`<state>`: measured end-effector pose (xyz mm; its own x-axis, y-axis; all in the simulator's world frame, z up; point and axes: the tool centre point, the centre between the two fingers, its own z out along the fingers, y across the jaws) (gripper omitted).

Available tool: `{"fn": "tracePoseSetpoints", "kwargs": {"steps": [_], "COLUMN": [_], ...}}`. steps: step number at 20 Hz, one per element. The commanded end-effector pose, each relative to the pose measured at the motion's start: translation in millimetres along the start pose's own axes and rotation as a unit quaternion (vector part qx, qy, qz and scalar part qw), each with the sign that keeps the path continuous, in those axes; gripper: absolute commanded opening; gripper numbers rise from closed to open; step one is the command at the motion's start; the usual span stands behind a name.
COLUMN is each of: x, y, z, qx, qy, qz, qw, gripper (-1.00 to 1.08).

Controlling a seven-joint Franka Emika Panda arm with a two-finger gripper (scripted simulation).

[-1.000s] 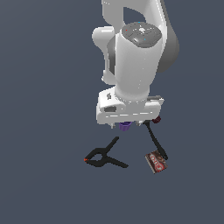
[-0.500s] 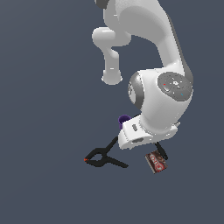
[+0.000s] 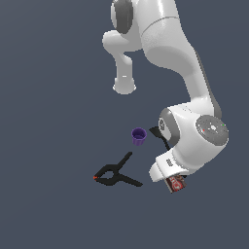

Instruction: Pick up a designated object from a clutter of objects.

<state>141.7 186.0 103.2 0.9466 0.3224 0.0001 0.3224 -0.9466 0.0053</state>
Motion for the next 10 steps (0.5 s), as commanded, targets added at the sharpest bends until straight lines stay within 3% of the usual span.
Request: {"fn": "tracePoseSetpoints", "kwargs": {"steps": [1, 10], "x": [5.6, 12.7], "y": [-9.9, -27.4], "z": [13.5, 37.0], "qx": [0.001, 0.003], "qy": [0.000, 0.000], "qz": [-0.008, -0.021], "qw": [1.0000, 0.9998], "gripper": [1.00, 1.00]}}
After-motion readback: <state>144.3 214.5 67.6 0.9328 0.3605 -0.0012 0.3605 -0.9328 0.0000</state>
